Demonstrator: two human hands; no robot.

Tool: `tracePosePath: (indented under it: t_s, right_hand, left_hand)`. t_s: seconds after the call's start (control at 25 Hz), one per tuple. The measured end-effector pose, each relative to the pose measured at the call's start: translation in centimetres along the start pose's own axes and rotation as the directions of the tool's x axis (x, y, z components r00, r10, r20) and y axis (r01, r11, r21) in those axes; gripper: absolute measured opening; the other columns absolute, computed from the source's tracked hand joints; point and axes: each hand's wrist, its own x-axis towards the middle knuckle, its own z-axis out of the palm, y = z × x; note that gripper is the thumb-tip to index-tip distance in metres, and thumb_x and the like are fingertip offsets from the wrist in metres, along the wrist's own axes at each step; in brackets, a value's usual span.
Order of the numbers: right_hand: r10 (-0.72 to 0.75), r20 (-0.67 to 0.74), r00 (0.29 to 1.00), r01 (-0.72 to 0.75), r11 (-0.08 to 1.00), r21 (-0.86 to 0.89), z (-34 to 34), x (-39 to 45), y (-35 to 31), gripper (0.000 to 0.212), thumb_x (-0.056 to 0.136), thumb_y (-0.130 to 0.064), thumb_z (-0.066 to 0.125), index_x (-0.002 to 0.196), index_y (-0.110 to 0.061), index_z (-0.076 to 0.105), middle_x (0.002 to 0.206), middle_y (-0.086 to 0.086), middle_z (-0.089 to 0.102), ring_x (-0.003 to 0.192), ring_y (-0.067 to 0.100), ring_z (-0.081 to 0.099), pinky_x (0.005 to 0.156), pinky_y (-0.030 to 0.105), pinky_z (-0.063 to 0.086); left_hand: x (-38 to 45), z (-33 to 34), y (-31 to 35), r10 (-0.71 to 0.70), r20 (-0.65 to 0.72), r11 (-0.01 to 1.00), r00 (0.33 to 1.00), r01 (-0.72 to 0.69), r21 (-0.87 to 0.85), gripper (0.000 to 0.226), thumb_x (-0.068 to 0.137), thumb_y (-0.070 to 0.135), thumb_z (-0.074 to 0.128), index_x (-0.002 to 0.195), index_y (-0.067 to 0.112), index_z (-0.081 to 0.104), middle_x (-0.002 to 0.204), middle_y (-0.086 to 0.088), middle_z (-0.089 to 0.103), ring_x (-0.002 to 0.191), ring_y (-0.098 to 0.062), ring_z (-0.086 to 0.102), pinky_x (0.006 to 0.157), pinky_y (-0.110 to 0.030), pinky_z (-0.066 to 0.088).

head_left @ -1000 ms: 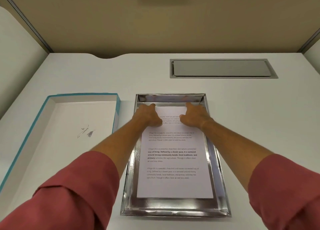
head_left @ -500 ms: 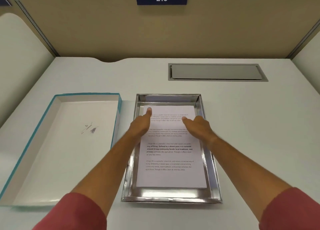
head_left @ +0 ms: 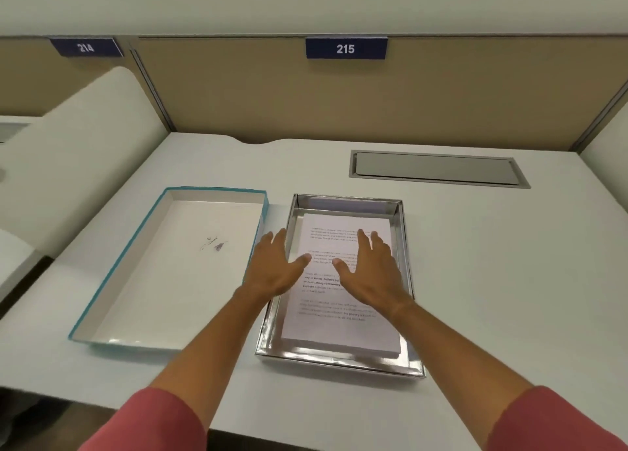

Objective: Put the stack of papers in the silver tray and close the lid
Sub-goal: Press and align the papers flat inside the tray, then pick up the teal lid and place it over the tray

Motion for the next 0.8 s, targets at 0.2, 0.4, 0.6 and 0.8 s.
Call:
tracePosePath:
  t_s: [0.2, 0.4, 0.6, 0.8]
  right_hand:
    - [-0.223, -0.020, 0.975, 0.217, 0.960, -0.175, 1.6, -1.5, -2.3, 0.090, 0.085, -0.068, 0.037, 0.154, -0.018, 0.009, 0.163, 0.014, 0.001, 0.149, 0.032, 0.001, 0.118, 0.042, 0.002]
    - [-0.282, 0.003, 0.959, 0.274, 0.930, -0.246, 3.3, -2.4, -5.1, 0.090, 0.086, -0.069, 0.030, 0.154, -0.016, 0.004, 0.162, 0.016, -0.004, 0.149, 0.033, -0.005, 0.121, 0.047, 0.001]
    - [-0.256, 0.011, 0.967, 0.248, 0.923, -0.294, 5.3, -2.4, -7.3, 0.089, 0.087, -0.068, 0.030, 0.154, -0.015, 0.002, 0.162, 0.018, -0.005, 0.149, 0.034, -0.007, 0.121, 0.048, 0.000]
    - [-0.190, -0.010, 0.982, 0.179, 0.941, -0.286, 7.0, -2.1, -8.5, 0.089, 0.087, -0.067, 0.031, 0.154, -0.015, 0.003, 0.162, 0.018, -0.002, 0.149, 0.033, -0.003, 0.120, 0.046, -0.001]
  left_hand:
    - [-2.2, 0.0, -3.2, 0.031, -0.098, 0.936, 0.995, 0.005, 0.351, 0.088, 0.085, 0.062, 0.045, 0.154, 0.019, 0.012, 0.163, -0.015, 0.007, 0.150, -0.034, 0.010, 0.119, -0.047, 0.014]
    - [-2.3, -0.3, -6.6, 0.078, -0.132, 0.899, 0.988, -0.013, 0.437, 0.090, 0.084, 0.064, 0.039, 0.154, 0.016, 0.009, 0.163, -0.018, 0.008, 0.150, -0.035, 0.010, 0.120, -0.046, 0.011]
    - [-0.8, -0.4, -9.2, 0.059, -0.083, 0.896, 0.995, -0.016, 0.444, 0.083, 0.088, 0.058, 0.039, 0.154, 0.015, 0.012, 0.162, -0.017, 0.013, 0.149, -0.035, 0.015, 0.119, -0.047, 0.015]
    - [1.5, -0.8, -10.8, 0.109, -0.114, 0.909, 0.987, -0.053, 0.413, 0.050, 0.090, 0.036, 0.052, 0.131, 0.009, 0.049, 0.134, -0.015, 0.054, 0.122, -0.033, 0.052, 0.098, -0.042, 0.045]
